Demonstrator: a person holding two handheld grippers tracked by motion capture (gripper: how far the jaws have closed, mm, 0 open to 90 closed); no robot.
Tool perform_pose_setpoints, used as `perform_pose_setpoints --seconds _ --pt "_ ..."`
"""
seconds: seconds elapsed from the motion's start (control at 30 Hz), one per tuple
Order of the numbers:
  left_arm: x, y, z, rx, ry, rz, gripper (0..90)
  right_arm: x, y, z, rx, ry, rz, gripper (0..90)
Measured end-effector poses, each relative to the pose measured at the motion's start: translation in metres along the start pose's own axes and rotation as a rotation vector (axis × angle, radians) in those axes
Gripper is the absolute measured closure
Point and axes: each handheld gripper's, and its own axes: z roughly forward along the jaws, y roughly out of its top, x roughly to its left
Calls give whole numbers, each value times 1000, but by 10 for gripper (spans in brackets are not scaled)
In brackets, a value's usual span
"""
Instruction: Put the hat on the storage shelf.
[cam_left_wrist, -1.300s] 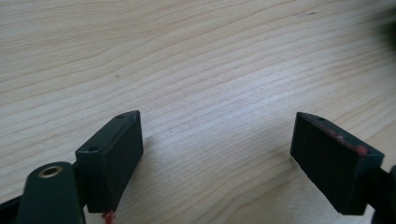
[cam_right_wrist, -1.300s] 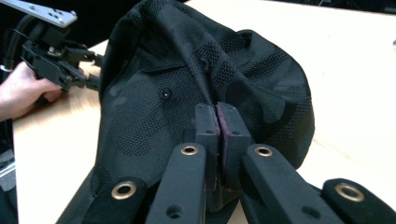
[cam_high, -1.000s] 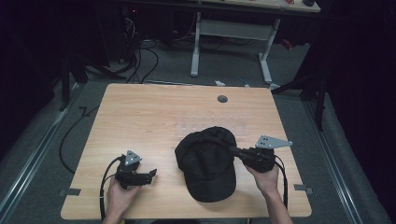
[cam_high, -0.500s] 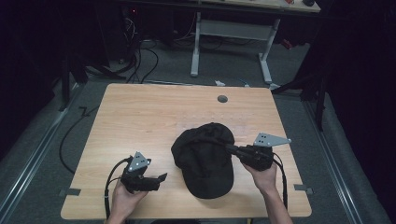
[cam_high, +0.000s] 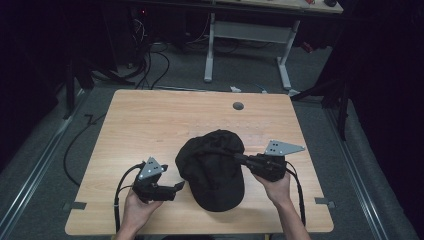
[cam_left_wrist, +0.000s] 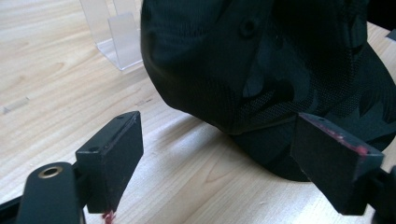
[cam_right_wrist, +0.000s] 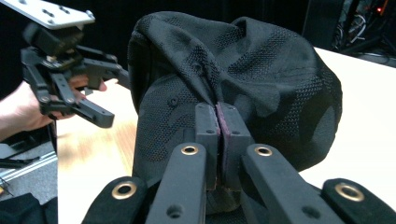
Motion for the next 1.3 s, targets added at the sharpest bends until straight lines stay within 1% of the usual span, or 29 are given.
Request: perform_pose_setpoints --seconds 0.03,0.17,0.3,0.43,0.6,0.7,0.83,0.97,1.07,1.1,1.13,1.2,1.23,1.3 --pt "1 -1 1 -1 -3 -9 172 0 1 0 -2 3 0 889" --pt "4 -7 4 19 -17 -35 159 2 5 2 -17 18 -6 889" --pt "7 -12 9 35 -56 -76 150 3 8 3 -28 28 -15 889" --pt "8 -15 15 54 -79 -88 150 5 11 4 -44 41 -14 889" --pt "9 -16 23 73 -130 -98 150 6 15 4 -66 64 -19 888" --pt "9 -17 26 74 -164 -99 151 7 17 4 -76 71 -23 888" --pt "8 -16 28 62 -206 -94 161 7 17 5 -91 87 -25 889" --pt "7 -15 28 43 -240 -97 206 6 17 6 -99 96 -25 888" --pt "6 -12 28 24 -267 -90 246 6 16 8 -103 108 -25 888" --pt "5 -11 27 24 -270 -88 268 6 16 9 -102 109 -25 888" --pt "4 -10 28 28 -263 -75 285 6 16 10 -101 108 -27 888" --pt "3 -9 28 35 -262 -74 294 6 15 12 -95 101 -31 888" --pt "4 -9 28 36 -264 -75 309 5 15 12 -96 102 -31 888" --pt "4 -9 26 38 -260 -64 351 4 15 12 -92 89 -36 887"
